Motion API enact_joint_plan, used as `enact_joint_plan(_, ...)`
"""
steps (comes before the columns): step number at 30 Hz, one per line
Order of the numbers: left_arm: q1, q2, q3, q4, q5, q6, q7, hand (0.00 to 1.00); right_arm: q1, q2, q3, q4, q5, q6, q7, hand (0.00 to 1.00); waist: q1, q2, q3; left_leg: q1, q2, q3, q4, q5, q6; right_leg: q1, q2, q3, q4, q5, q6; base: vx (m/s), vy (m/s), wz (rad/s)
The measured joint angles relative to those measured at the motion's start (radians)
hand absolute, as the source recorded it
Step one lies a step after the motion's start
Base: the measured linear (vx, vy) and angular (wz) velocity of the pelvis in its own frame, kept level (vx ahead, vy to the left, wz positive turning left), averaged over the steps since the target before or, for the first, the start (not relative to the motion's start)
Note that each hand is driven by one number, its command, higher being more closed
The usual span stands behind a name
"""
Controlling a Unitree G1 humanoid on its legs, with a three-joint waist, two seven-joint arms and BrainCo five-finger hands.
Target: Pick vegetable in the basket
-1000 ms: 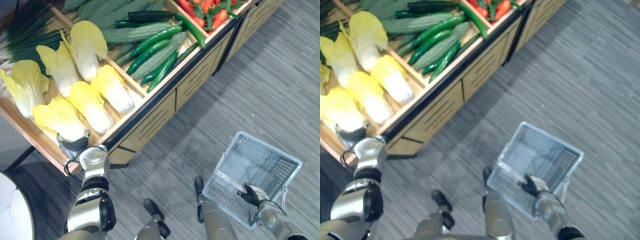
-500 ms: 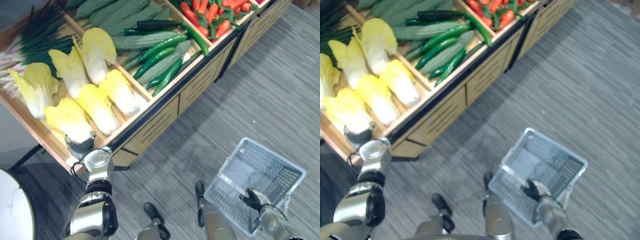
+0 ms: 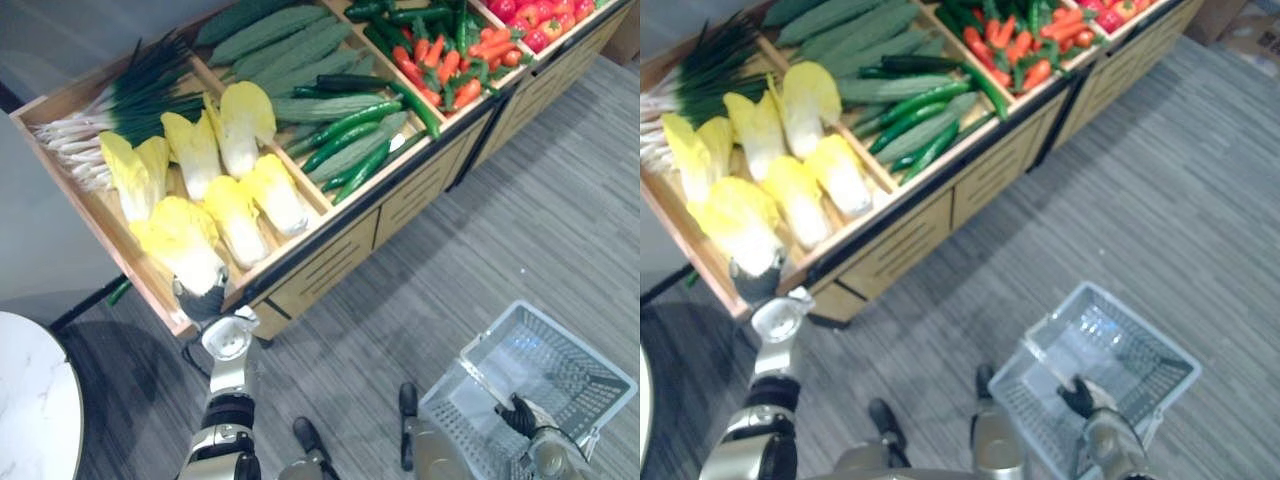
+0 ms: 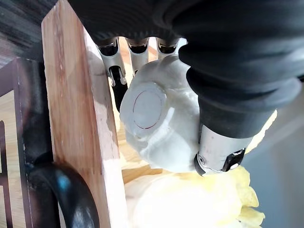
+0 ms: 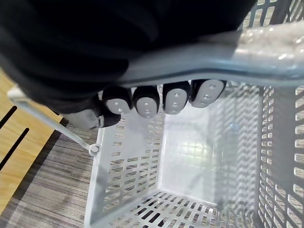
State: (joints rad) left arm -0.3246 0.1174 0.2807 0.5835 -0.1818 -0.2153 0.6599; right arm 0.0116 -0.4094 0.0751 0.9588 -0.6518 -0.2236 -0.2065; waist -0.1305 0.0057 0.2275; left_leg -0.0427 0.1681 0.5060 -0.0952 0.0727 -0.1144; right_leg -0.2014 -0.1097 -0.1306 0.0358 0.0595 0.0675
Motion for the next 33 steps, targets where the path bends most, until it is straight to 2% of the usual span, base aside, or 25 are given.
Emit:
enact_joint_plan(5,0.062,-0.04,0.002,-0.036,-0.035,0.009,-0.002,1.0,0.024,0.002,-0.007,-0.001,-0.001,0.001,0.013,1.0,0.001,0.003,-0.026,0.009,0.001,-0.002,0.0,0.001,0.001,0.009,0.001,-0.001,0.001,0.0,0.0,0.0,-0.001,0.01)
enact_joint_plan(10,0.096,-0.047,0.024,-0.116,-0.02,0.026,0.005,1.0,0.043,0.016,-0.038,0.0,-0.003,0.003,0.018,1.0,0.004,0.004,-0.047,0.01,0.003,-0.017,0.0,0.002,0.003,0.017,0.002,-0.01,0.001,0.0,0.0,0.01,-0.006,0.06)
enact_joint_plan(16,0.108,-0.041,0.089,-0.254,0.089,0.05,0.048,1.0,0.054,0.024,-0.065,0.002,-0.003,0.003,0.02,1.0,0.01,0.004,-0.063,0.011,0.004,-0.034,0.0,0.005,0.006,0.03,0.001,-0.028,-0.004,0.0,0.0,0.02,-0.003,0.08)
enact_joint_plan(21,0.135,-0.032,0.07,-0.364,0.223,0.072,0.025,1.0,0.055,0.023,-0.112,0.004,-0.002,0.003,0.022,1.0,0.027,0.004,-0.096,0.013,0.003,-0.052,0.0,0.005,0.007,0.048,0.0,-0.041,-0.018,0.001,0.0,0.05,-0.003,0.08)
enact_joint_plan(24,0.172,0.008,0.02,-0.435,0.296,0.073,-0.022,1.0,0.02,-0.032,-0.119,-0.006,0.001,0.002,0.036,1.0,0.029,0.005,-0.105,0.015,0.001,-0.053,0.0,0.005,0.007,0.05,-0.002,-0.041,-0.017,0.001,0.0,0.01,0.001,0.03)
enact_joint_plan(28,0.185,0.032,-0.051,-0.484,0.323,0.072,-0.069,1.0,-0.004,-0.102,-0.118,-0.064,0.003,-0.005,0.054,1.0,0.031,0.007,-0.106,0.019,0.0,-0.05,-0.001,0.006,0.008,0.051,-0.002,-0.036,-0.017,0.002,0.001,0.0,0.0,-0.02)
enact_joint_plan(33,0.264,0.051,-0.257,-0.573,0.362,0.061,-0.195,1.0,-0.068,-0.182,-0.087,-0.091,0.044,-0.027,0.096,1.0,0.034,0.012,-0.111,0.033,-0.001,-0.02,-0.002,0.004,0.007,0.052,0.001,-0.001,-0.031,0.012,0.007,0.02,-0.001,-0.14)
